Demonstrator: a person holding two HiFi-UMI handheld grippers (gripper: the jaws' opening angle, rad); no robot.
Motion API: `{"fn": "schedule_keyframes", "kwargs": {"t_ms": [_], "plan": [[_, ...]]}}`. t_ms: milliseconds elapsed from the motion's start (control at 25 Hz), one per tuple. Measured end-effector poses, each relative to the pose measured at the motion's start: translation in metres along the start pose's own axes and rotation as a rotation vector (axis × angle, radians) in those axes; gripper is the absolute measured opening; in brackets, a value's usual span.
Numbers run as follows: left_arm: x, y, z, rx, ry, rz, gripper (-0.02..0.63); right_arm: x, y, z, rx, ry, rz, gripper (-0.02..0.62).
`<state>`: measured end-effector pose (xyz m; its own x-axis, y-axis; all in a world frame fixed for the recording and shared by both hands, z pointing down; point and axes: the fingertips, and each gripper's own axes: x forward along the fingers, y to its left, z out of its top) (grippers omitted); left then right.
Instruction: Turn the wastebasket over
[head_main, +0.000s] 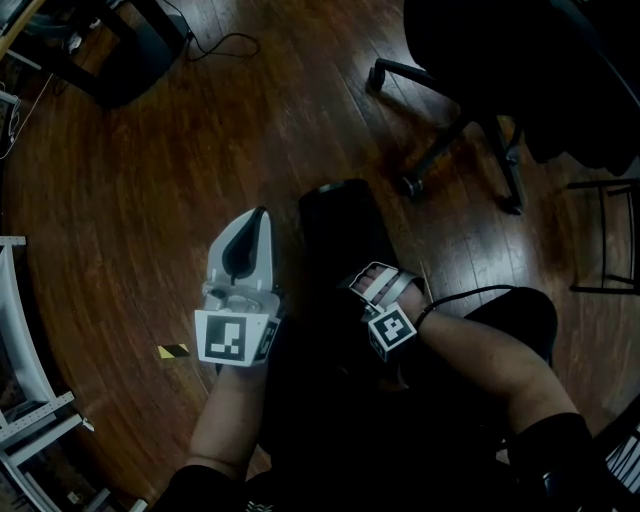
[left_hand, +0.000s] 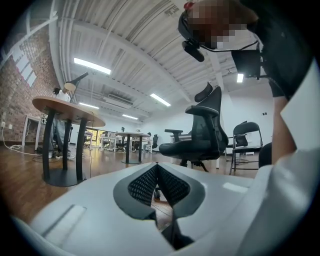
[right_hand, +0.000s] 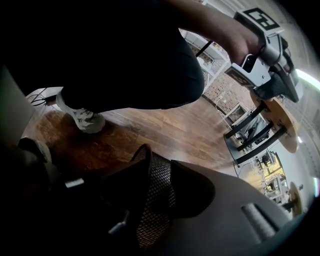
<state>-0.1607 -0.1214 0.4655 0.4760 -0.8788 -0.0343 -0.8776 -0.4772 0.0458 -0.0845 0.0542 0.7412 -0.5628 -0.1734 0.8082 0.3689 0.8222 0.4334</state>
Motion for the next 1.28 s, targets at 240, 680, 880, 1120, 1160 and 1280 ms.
{"fn": "schedule_keyframes", "kwargs": {"t_ms": [240, 680, 880, 1120, 1160, 1280], "plan": [[0.001, 0.001, -0.008, -0.004, 0.029, 0.006, 0.0, -0.001, 0.0, 0.002, 0.009, -0.025, -0.018, 0.152], [0.003, -0.005, -0.006, 0.017, 0.016, -0.01, 0.0, -0.012, -0.007, 0.001, 0.012, -0.042, -0.034, 0.214], [0.002, -0.003, -0.01, 0.01, 0.062, 0.015, 0.0, -0.01, -0.009, 0.007, -0.023, -0.048, -0.046, 0.262], [0.001, 0.001, -0.017, 0.03, 0.084, 0.017, 0.0, -0.011, -0.008, 0.007, -0.084, -0.035, -0.049, 0.272], [0.002, 0.001, -0.017, 0.031, 0.087, 0.018, 0.0, -0.009, -0.007, 0.003, -0.09, -0.021, -0.045, 0.272], [0.003, -0.002, -0.013, 0.03, 0.055, 0.001, 0.0, -0.006, -0.009, -0.004, -0.125, 0.014, -0.055, 0.272]]}}
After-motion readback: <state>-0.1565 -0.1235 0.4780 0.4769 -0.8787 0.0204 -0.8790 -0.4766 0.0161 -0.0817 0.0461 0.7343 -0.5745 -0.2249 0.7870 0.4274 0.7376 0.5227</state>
